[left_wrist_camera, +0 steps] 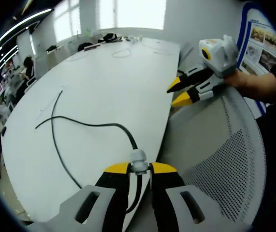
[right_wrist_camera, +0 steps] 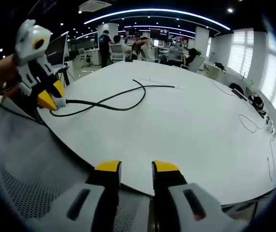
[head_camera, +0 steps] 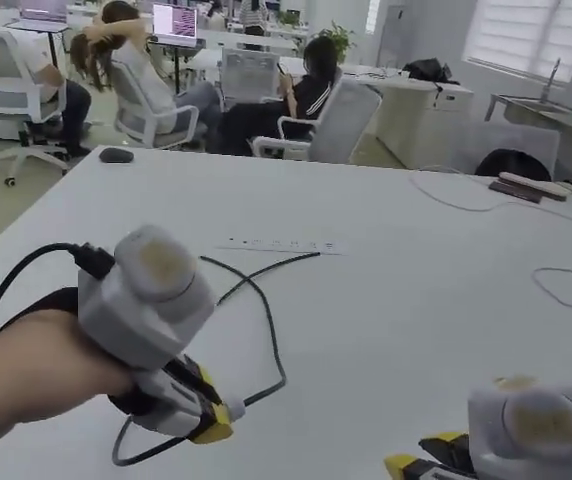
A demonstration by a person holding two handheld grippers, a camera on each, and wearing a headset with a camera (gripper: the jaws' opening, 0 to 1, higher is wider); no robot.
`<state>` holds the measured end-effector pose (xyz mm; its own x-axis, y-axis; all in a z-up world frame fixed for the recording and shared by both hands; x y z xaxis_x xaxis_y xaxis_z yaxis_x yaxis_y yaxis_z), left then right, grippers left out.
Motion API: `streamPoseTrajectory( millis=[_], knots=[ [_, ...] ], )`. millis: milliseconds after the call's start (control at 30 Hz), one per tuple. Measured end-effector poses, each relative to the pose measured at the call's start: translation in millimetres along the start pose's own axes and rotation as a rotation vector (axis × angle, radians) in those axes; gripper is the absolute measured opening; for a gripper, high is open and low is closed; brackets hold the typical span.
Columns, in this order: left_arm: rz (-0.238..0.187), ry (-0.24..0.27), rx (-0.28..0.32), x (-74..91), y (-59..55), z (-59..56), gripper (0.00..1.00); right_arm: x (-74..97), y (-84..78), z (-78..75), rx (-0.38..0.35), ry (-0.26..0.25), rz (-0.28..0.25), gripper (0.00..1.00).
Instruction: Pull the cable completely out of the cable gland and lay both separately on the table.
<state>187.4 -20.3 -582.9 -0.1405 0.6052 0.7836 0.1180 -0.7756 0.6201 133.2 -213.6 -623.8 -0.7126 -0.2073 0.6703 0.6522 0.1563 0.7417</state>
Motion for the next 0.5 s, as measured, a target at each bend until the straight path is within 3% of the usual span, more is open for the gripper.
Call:
streamPoseTrajectory(
  millis=[100,133,267,333,433,500],
  knots=[
    [-0.01,0.035,-0.03,13.6,-0.7,-1.6,0.17,0.2,-0.7,2.7,0.01,0.016,0.009,0.27],
    [-0.03,0.061,-0.047,18.6,0.8,0.0,0.17,0.8,-0.1,4.4,0.01,0.03,0.004,0.27],
    [-0.047,0.087,-0.045,29.4,-2.1,-2.1,0.17,1.3,0.0,10.3,0.036,0.085,0.013,0.25],
    [-0.042,0.099,-0.063,35.0,-3.3,-3.0,0.17,2.5,-0.5,15.5,0.076,0.126,0.033,0.24],
    [-0.061,0.124,-0.102,47.1,3.6,-7.3,0.17,6.1,3.6,21.4,0.163,0.183,0.073,0.24],
    [-0.067,0.137,-0.137,54.4,8.5,-10.3,0.17,11.7,19.5,28.8,0.251,0.238,0.039,0.24]
  ],
)
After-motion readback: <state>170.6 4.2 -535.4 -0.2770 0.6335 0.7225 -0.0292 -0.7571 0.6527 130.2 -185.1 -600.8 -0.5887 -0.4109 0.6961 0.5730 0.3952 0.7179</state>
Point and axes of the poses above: the centre of the closed fingertips' face, and the gripper's own axes: x roughly backward along the fingers, z roughly to its left, y roughly out of its top, the point moved 3 cm from there along x, roughly backward along the fingers, and after that the axes turned 4 degrees about -x, right-handed, at the moved point
